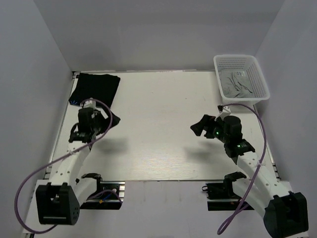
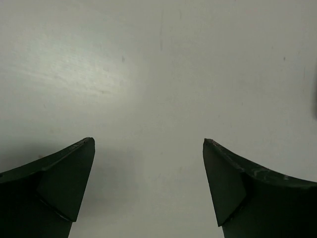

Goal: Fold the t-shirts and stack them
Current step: Put the neatly folded tshirt into the corner of the board with the left arm

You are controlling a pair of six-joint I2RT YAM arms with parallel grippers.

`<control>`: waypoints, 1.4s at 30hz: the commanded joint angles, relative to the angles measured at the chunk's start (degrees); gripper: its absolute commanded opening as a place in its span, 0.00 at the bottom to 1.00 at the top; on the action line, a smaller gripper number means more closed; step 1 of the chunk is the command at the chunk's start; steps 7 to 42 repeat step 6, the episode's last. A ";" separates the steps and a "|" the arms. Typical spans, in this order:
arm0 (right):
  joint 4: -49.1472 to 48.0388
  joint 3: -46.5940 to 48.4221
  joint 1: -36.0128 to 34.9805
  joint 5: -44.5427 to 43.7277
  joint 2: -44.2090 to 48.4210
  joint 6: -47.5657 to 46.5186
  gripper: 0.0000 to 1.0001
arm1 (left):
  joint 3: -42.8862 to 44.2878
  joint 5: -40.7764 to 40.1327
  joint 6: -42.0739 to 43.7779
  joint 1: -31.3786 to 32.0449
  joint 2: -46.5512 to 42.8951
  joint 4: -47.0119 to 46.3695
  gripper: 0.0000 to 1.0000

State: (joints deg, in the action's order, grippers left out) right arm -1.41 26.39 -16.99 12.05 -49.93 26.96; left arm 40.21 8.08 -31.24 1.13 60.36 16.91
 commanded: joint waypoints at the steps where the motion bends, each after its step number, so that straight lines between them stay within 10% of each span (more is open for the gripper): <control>1: -0.79 -1.42 -0.06 -1.15 3.78 1.52 0.90 | -8.27 6.33 -2.24 0.81 -8.58 -7.77 1.00; 42: -5.18 -5.91 -0.06 2.28 7.38 2.12 0.90 | -10.06 4.67 -2.16 1.95 -12.37 -6.28 1.00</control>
